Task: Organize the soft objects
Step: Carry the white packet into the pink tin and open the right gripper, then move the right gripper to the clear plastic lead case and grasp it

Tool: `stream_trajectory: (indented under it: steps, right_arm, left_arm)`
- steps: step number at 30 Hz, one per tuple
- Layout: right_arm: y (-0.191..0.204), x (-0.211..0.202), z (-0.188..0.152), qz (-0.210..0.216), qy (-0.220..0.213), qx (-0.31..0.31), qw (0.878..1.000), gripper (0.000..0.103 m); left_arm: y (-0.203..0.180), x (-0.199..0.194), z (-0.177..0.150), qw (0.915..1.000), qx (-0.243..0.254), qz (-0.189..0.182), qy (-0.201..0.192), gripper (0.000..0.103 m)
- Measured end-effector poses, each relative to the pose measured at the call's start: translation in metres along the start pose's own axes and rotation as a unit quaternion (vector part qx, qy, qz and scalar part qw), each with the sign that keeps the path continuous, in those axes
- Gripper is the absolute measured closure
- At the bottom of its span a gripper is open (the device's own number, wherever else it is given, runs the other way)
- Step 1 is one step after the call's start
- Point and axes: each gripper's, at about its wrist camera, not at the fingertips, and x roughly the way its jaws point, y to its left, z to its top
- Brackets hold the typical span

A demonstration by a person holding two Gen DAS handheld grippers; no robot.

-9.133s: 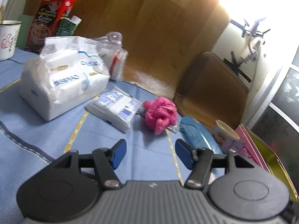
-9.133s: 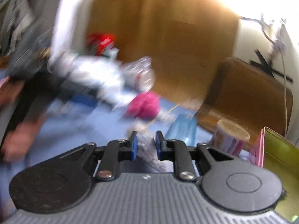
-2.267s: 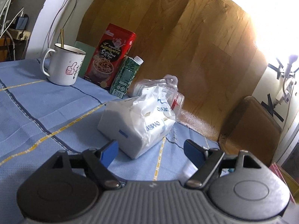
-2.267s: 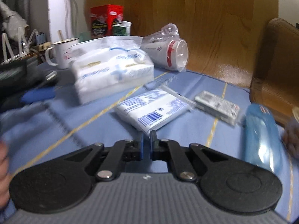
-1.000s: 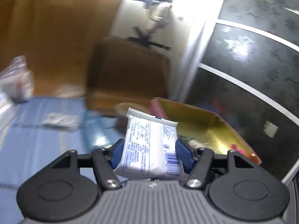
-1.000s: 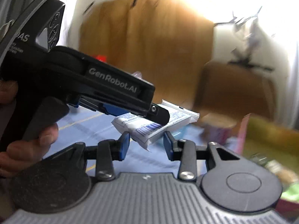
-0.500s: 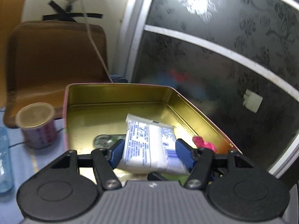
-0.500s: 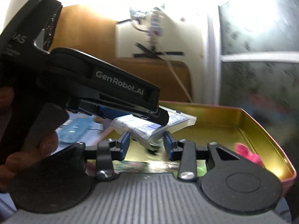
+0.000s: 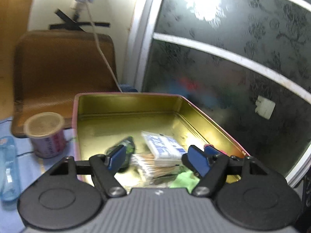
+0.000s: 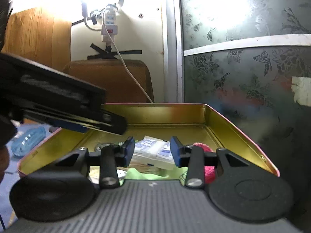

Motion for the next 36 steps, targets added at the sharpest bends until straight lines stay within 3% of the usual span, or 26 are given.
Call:
stream_trajectory:
  steps: [7,12,17,21,23,25,28,36]
  right_arm:
    - [0.027,-0.007,0.012,0.039,-0.022,-0.012,0.999,0.057]
    - [0.065,-0.021,0.017,0.104,-0.032,-0.048,0.993,0.053]
    - [0.117,-0.025,0.012,0.211,0.008,-0.076,0.974,0.052]
    - [0.163,-0.013,0.003,0.268,0.056,-0.101,0.957,0.052]
    - [0.188,-0.004,0.003,0.286,0.064,-0.118,0.949,0.052]
    - [0.215,0.011,0.008,0.304,0.072,-0.125,0.942,0.052]
    - [0.259,0.052,0.017,0.301,0.104,-0.115,0.941,0.052]
    - [0.344,0.184,0.036,0.241,0.216,-0.117,0.939,0.043]
  left_arm:
    - [0.064,-0.067,-0.026,0.9967,-0.052,0.043,-0.045,0.027]
    - [0.137,-0.105,-0.055,0.9824,-0.127,0.127,-0.049,0.027]
    - [0.208,-0.133,-0.087,0.948,-0.186,0.256,-0.03,0.027]
    - [0.246,-0.151,-0.107,0.9161,-0.212,0.339,-0.033,0.027]
    - [0.26,-0.164,-0.113,0.9094,-0.257,0.321,-0.06,0.026]
    - [0.267,-0.175,-0.116,0.8963,-0.287,0.327,-0.086,0.025]
    - [0.273,-0.182,-0.12,0.8899,-0.31,0.317,-0.106,0.025]
    - [0.261,-0.186,-0.119,0.896,-0.286,0.313,-0.131,0.024]
